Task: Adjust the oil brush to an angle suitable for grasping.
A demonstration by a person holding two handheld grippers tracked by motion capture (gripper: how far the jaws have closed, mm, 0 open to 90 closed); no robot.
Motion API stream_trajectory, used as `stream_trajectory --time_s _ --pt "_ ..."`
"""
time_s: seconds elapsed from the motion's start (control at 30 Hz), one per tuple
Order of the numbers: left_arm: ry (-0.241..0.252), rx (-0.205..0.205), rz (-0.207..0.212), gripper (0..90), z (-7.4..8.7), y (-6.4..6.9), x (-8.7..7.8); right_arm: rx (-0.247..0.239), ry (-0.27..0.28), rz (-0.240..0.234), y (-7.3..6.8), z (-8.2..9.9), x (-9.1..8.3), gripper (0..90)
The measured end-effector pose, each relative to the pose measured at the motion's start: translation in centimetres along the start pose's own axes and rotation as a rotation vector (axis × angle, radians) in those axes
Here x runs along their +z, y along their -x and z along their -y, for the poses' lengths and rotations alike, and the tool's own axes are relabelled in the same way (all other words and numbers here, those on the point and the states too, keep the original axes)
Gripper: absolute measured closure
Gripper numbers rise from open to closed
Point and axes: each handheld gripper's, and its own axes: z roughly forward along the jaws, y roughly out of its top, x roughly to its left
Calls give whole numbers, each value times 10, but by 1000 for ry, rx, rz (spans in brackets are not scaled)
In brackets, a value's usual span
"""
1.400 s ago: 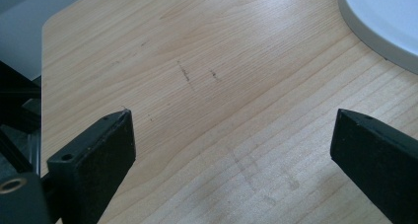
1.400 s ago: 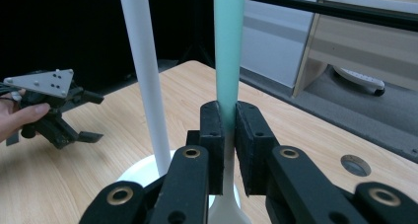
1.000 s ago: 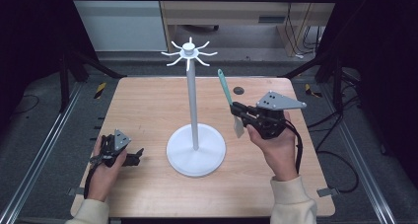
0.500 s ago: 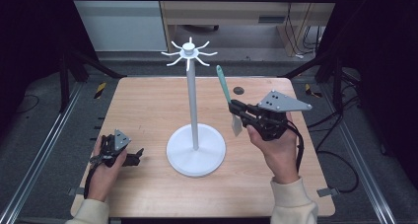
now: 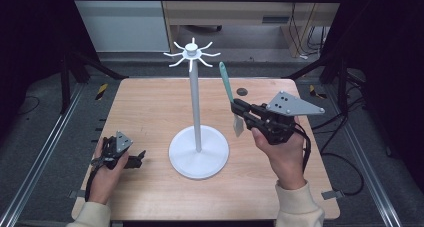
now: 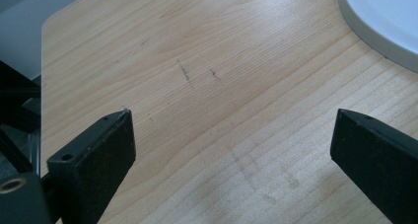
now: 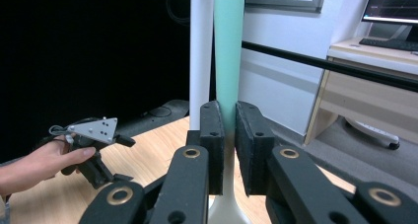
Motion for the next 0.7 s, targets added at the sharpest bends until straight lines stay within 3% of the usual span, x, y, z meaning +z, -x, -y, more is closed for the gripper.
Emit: stream_trajectory --time_s 0.7 --pt "0 0 0 29 0 0 0 -25 8 -16 -11 -6 4 824"
